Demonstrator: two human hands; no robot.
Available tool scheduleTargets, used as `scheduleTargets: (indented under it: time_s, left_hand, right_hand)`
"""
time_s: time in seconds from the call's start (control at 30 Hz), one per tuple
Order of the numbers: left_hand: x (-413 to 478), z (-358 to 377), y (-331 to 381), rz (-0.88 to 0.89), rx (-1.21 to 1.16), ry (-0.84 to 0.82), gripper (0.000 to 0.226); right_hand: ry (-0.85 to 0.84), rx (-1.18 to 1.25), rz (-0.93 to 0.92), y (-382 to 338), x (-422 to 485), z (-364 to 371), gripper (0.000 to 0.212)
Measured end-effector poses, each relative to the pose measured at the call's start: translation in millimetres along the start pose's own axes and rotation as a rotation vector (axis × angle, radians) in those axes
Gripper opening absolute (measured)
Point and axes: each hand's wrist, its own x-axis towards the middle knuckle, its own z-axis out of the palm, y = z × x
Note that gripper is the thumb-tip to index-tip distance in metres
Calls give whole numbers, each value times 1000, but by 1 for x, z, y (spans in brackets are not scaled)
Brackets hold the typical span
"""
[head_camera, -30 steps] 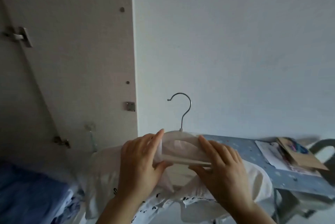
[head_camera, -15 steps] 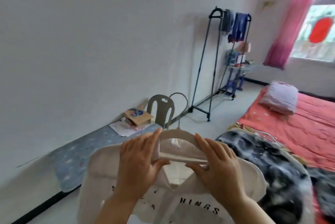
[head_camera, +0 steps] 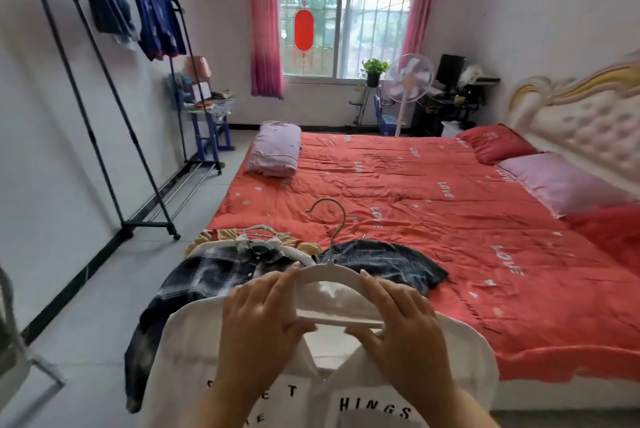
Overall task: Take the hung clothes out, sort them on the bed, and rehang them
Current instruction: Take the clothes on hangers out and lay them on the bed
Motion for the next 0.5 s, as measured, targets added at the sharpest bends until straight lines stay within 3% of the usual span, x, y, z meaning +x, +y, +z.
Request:
scheduleTargets:
  time_s: [0.17, 0.3, 0.5]
  left_hand:
    - [57, 100, 36, 77, -165, -78, 99]
    - [107, 173, 40, 117, -241, -108, 98]
    - [176, 256, 41, 150, -273, -148, 97]
  right_hand:
    - [8, -141, 84, 95, 1, 9, 75]
    - [-54, -208, 165, 158, 17, 37, 97]
    - [-127, -218, 264, 235, 52, 76, 97]
